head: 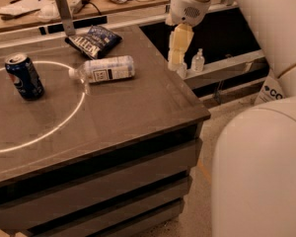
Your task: Place blue plastic bottle upright
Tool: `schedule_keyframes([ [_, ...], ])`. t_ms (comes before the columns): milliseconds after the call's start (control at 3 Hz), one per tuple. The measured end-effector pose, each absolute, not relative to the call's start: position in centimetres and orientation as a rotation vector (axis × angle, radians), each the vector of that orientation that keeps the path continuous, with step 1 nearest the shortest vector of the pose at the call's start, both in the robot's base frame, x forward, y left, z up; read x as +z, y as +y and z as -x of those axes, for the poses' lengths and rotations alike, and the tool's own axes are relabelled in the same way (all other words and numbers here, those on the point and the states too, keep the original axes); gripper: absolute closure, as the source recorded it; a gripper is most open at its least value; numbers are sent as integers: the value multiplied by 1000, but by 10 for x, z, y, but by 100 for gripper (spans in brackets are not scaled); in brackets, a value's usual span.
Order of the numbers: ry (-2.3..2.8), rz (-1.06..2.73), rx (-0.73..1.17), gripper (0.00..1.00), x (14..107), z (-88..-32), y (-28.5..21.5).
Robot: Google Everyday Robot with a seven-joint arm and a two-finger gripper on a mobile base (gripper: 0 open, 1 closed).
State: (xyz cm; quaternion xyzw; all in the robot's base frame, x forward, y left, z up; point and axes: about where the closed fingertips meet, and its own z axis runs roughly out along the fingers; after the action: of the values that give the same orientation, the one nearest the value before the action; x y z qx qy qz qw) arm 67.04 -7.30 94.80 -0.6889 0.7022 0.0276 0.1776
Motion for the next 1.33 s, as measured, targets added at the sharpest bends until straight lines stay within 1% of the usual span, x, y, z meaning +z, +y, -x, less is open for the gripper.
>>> schedule_keyframes([
  [1000, 1872, 2091, 187, 0, 910, -695, 27],
  [1333, 1847, 2156, 233, 0, 889, -695, 77],
])
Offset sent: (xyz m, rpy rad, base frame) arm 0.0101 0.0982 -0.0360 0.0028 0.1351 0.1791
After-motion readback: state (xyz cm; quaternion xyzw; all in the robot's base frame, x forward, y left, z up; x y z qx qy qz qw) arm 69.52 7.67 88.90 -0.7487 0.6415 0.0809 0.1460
